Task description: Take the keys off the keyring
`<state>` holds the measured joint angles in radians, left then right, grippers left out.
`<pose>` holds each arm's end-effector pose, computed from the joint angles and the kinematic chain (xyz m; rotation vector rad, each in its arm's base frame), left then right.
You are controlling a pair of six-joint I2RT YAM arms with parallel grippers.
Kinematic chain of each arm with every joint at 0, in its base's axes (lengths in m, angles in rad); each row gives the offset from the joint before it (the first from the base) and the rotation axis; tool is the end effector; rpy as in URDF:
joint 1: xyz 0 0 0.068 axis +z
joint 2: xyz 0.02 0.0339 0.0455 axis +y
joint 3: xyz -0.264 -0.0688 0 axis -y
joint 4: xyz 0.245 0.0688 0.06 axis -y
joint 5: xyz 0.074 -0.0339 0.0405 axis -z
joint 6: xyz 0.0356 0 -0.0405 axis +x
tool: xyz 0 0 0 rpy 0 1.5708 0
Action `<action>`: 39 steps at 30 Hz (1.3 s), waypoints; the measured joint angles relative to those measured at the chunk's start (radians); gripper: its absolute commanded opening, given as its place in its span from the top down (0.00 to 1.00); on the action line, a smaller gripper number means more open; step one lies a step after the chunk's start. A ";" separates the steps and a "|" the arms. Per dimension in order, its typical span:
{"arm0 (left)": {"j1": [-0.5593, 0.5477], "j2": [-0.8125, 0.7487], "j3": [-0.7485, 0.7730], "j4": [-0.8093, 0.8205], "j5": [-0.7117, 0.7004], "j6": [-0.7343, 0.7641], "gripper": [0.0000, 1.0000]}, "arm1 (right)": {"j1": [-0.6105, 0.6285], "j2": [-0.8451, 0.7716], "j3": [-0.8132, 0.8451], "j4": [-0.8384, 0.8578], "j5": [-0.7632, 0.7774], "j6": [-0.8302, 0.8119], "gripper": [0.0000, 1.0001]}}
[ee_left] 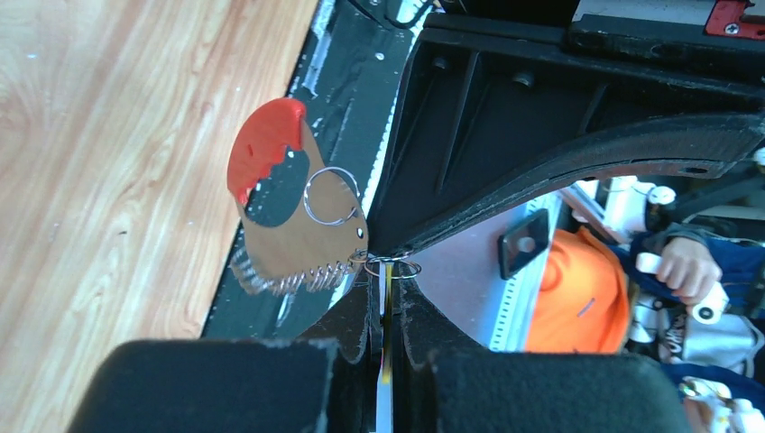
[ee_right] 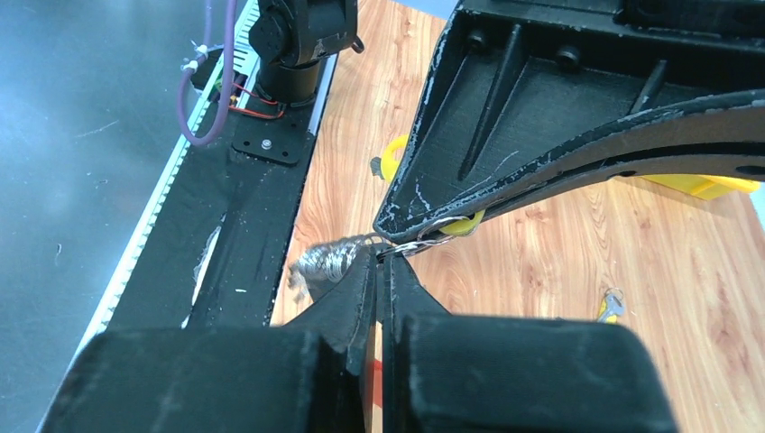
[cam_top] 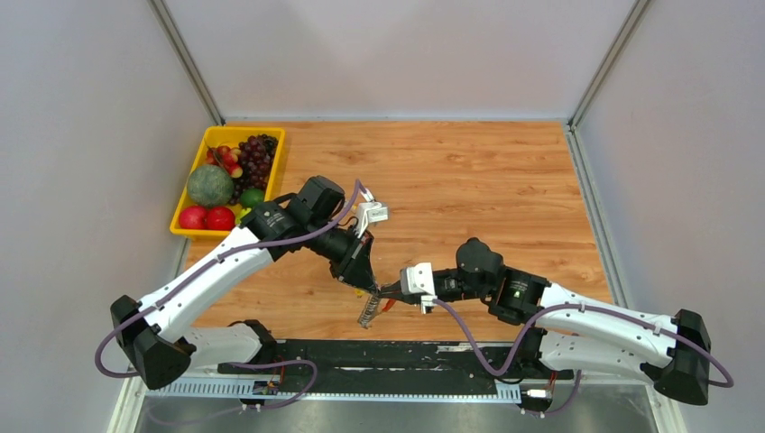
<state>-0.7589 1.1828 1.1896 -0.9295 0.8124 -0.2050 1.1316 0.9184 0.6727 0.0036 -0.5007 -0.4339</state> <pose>0.1449 -0.1730 0.3410 1.0706 2.3946 -1.3936 0.0756 0.2011 0.2967 -1.5665 1.0498 0.9393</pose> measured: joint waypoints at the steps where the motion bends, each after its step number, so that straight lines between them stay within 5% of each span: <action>1: 0.005 0.001 -0.007 0.008 0.018 -0.009 1.00 | 0.007 -0.005 0.000 -0.006 0.010 -0.009 1.00; 12: 0.039 0.023 -0.026 0.050 0.111 -0.059 1.00 | 0.032 -0.005 0.035 -0.073 0.063 -0.052 1.00; 39: 0.042 0.012 -0.003 0.062 0.053 0.031 1.00 | 0.076 0.021 0.065 -0.102 0.085 -0.039 1.00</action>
<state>-0.7174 1.1950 1.1870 -0.8677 0.8658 -0.1745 1.2079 0.9394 0.7380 -0.0982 -0.4156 -0.4728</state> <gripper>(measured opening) 0.030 0.003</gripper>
